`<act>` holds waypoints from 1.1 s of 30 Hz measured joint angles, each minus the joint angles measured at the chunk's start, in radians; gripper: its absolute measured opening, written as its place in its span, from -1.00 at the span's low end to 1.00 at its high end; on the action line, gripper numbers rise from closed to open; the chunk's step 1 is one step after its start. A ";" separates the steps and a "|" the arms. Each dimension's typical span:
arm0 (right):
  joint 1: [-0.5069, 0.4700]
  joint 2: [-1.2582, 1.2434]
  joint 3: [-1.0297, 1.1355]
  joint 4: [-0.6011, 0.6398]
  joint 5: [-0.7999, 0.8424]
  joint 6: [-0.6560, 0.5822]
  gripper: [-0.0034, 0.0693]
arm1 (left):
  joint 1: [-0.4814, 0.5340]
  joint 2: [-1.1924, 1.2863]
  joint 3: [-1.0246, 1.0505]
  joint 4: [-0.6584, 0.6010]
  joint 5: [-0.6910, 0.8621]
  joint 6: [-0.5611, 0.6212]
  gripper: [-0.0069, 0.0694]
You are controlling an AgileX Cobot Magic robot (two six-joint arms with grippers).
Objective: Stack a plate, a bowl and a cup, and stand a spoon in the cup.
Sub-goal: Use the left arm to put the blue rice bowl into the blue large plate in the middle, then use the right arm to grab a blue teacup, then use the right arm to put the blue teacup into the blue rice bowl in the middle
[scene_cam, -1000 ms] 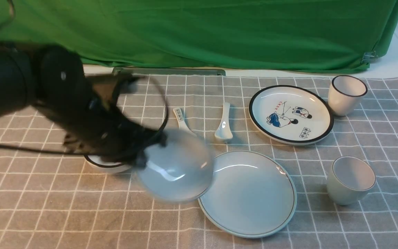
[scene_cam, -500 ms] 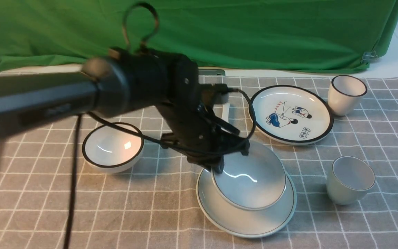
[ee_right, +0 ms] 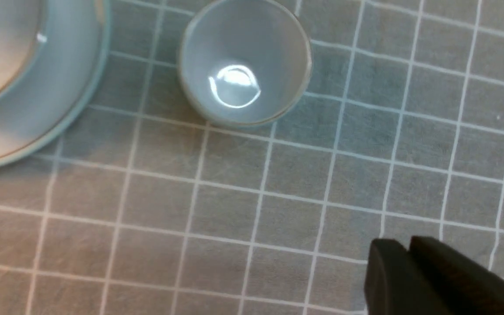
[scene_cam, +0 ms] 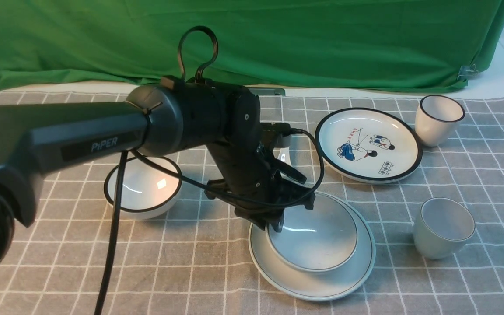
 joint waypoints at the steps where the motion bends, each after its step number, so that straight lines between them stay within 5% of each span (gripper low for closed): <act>1: -0.030 0.060 -0.040 0.018 0.001 0.011 -0.59 | 0.000 -0.003 0.000 0.000 0.008 0.000 -0.23; 4: -0.063 0.172 -0.107 0.066 0.000 0.010 -0.33 | 0.000 -0.027 0.000 0.005 0.027 0.000 0.05; 8: -0.067 0.289 -0.166 0.098 -0.001 0.005 0.05 | 0.000 -0.076 0.000 0.037 0.046 0.012 0.18; 11: -0.068 0.419 -0.227 0.112 -0.002 0.000 0.33 | 0.000 -0.161 -0.002 0.114 0.097 0.016 0.00; 16: -0.069 0.546 -0.286 0.140 -0.004 0.000 0.39 | 0.000 -0.306 0.010 0.227 0.184 0.001 -0.63; 19: -0.069 0.607 -0.296 0.155 -0.003 -0.008 0.39 | 0.000 -0.417 0.057 0.280 0.206 -0.028 -0.77; 22: -0.069 0.647 -0.298 0.189 -0.001 -0.048 0.21 | 0.000 -0.503 0.117 0.308 0.207 -0.057 -0.80; 23: -0.069 0.653 -0.298 0.204 0.000 -0.065 0.06 | 0.000 -0.528 0.137 0.317 0.207 -0.063 -0.80; 24: -0.070 0.655 -0.300 0.230 0.000 -0.085 -0.30 | 0.000 -0.569 0.167 0.330 0.207 -0.081 -0.80; 26: -0.071 0.652 -0.310 0.259 0.024 -0.107 -0.60 | 0.001 -0.612 0.212 0.349 0.207 -0.106 -0.80; 33: 0.008 0.558 -0.438 0.285 0.098 -0.122 -0.69 | 0.051 -0.716 0.355 0.366 0.174 -0.162 -0.79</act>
